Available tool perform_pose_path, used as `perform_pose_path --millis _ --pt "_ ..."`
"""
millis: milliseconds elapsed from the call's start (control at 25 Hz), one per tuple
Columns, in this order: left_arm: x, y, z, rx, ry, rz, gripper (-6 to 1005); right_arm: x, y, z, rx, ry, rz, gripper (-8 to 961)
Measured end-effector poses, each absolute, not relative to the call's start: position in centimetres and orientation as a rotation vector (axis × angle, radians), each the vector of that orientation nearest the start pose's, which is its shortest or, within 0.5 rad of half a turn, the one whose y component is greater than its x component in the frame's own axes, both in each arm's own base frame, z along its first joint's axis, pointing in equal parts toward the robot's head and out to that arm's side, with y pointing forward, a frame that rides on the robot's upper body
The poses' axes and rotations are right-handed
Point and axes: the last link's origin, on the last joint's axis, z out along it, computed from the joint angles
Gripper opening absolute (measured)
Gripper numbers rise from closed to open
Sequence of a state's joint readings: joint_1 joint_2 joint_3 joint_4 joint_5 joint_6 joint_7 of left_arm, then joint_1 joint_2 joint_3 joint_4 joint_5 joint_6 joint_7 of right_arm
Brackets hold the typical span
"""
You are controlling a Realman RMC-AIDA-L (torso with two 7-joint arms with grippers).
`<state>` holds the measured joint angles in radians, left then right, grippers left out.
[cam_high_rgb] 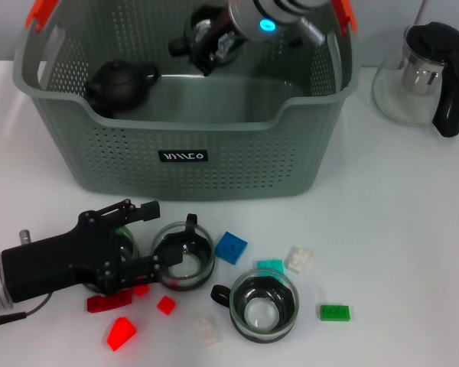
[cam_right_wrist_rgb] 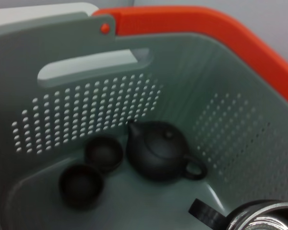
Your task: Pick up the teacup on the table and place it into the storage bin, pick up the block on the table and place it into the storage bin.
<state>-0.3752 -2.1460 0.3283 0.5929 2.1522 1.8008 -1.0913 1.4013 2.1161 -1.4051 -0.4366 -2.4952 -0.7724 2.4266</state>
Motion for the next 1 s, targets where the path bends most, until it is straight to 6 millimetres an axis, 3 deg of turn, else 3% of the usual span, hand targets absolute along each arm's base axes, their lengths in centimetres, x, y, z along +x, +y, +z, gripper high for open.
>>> perform_pose_path --millis 600,1000 --pt "-30.2 24.9 -1.1 -2.6 -0.617 -0.946 832 5.0 46.4 -11.3 -2.573 0.433 -0.231 72" --pt "-30.2 24.8 -1.2 -2.598 -0.625 -0.952 831 5.1 46.1 -11.6 -2.593 0.403 -0.248 130"
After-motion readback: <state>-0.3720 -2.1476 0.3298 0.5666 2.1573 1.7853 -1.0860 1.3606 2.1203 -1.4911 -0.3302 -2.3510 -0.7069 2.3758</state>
